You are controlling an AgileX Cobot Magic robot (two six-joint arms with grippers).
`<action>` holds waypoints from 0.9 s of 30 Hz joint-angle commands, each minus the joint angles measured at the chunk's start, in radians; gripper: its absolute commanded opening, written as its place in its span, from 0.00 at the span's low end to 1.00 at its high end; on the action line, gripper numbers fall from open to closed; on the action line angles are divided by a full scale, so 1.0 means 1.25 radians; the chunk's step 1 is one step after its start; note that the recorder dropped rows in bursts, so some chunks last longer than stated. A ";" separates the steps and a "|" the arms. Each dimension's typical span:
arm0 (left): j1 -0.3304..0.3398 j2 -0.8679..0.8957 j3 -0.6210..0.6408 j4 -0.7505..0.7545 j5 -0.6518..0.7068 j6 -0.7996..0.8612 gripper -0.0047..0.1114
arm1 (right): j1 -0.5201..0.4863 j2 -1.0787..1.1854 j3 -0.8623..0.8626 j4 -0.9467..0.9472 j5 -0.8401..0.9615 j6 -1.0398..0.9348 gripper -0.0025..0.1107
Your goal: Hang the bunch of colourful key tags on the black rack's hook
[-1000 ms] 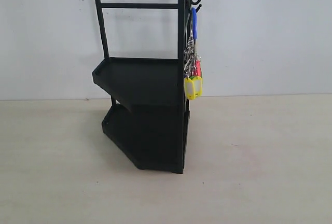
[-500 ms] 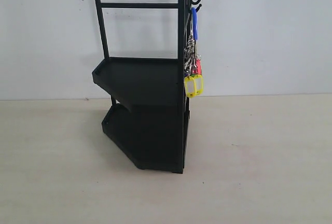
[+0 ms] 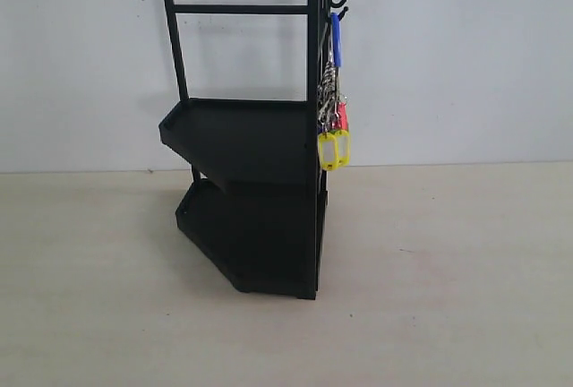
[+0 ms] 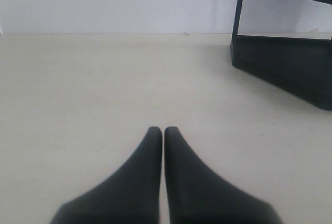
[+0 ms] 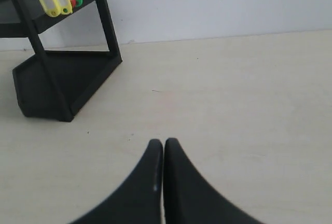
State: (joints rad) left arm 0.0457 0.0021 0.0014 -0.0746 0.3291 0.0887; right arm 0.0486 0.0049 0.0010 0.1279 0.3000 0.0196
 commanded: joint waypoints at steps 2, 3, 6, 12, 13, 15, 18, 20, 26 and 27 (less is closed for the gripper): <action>0.003 -0.002 -0.001 -0.006 -0.012 -0.008 0.08 | 0.001 -0.004 -0.001 0.012 0.026 -0.009 0.02; 0.003 -0.002 -0.001 -0.006 -0.012 -0.008 0.08 | 0.001 -0.004 -0.001 0.012 0.026 -0.009 0.02; 0.003 -0.002 -0.001 -0.006 -0.012 -0.008 0.08 | 0.001 -0.004 -0.001 0.012 0.027 -0.024 0.02; 0.003 -0.002 -0.001 -0.006 -0.012 -0.008 0.08 | 0.001 -0.004 -0.001 0.001 0.032 -0.052 0.02; 0.003 -0.002 -0.001 -0.006 -0.012 -0.008 0.08 | 0.001 -0.004 -0.001 0.001 0.032 -0.056 0.02; 0.003 -0.002 -0.001 -0.006 -0.012 -0.008 0.08 | -0.008 -0.004 -0.001 0.000 0.032 -0.057 0.02; 0.003 -0.002 -0.001 -0.006 -0.012 -0.008 0.08 | -0.024 -0.004 -0.001 0.005 0.034 -0.055 0.02; 0.003 -0.002 -0.001 -0.006 -0.012 -0.008 0.08 | -0.022 -0.004 -0.001 0.005 0.034 -0.055 0.02; 0.003 -0.002 -0.001 -0.006 -0.012 -0.008 0.08 | -0.022 -0.004 -0.001 0.005 0.034 -0.048 0.02; 0.003 -0.002 -0.001 -0.006 -0.012 -0.008 0.08 | -0.022 -0.004 -0.001 0.005 0.034 -0.048 0.02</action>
State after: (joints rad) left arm 0.0457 0.0021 0.0014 -0.0746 0.3291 0.0887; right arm 0.0258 0.0049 0.0010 0.1384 0.3452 -0.0421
